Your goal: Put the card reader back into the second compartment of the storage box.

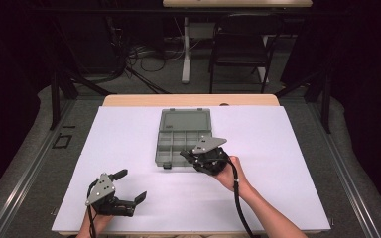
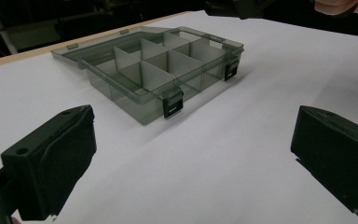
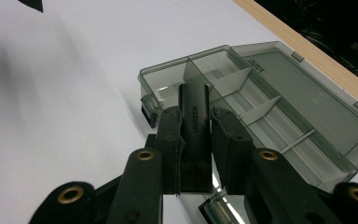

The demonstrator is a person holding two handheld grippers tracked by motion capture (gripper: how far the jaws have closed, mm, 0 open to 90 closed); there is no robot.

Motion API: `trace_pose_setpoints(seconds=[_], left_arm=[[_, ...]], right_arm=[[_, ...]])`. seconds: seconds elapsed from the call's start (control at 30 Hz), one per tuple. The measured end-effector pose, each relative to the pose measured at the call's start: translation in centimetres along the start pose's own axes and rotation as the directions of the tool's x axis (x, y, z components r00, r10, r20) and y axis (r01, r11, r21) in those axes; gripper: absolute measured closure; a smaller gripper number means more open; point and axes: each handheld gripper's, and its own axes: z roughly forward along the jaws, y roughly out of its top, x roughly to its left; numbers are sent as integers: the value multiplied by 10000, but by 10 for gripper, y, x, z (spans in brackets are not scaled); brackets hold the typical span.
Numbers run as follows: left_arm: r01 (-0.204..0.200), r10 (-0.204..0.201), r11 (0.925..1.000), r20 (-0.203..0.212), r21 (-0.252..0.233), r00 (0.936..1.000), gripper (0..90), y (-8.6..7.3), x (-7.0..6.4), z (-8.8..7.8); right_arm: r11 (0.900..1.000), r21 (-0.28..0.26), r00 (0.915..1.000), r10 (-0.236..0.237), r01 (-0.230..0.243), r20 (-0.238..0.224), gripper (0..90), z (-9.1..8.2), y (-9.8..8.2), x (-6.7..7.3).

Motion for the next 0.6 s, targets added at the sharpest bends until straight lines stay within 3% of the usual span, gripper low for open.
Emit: trace_pose_setpoints(seconds=[0.6], left_arm=[[-54,54,10000,0,17,10000,3,0,0,0]], right_arm=[[9995,304,9997,39,-46,227,736,18,21,-18]])
